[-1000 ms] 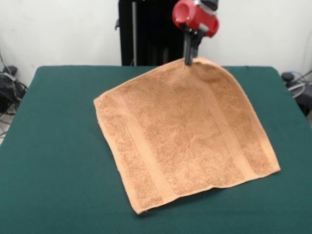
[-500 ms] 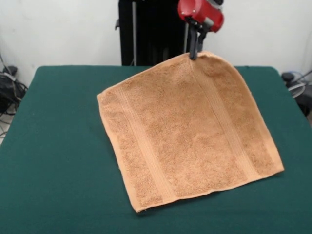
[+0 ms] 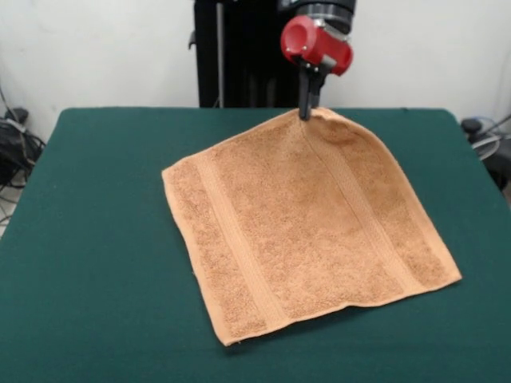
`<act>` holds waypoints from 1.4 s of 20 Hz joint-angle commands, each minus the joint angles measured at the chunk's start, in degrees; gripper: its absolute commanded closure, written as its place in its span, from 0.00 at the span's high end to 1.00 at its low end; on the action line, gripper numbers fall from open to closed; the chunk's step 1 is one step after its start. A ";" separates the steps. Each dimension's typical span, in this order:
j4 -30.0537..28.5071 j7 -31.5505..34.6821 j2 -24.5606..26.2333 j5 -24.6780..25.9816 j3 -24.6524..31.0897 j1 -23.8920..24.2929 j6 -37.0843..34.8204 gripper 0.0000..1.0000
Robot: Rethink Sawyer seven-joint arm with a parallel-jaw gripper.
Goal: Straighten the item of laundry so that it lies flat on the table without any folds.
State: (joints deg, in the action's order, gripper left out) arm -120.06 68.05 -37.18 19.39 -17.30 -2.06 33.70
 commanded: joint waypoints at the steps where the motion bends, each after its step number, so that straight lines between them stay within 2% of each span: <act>1: -3.41 14.33 4.53 -2.69 0.25 0.43 4.65 0.00; 9: -5.34 13.21 2.16 -2.80 -1.16 -0.59 4.61 0.00; 20: -8.42 11.33 -0.52 -5.09 -5.29 -5.90 5.82 0.00; 28: -8.21 11.57 5.44 -5.72 -6.97 -7.03 13.08 0.00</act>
State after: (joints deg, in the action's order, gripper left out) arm -127.26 68.05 -36.89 17.39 -23.36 -8.37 39.55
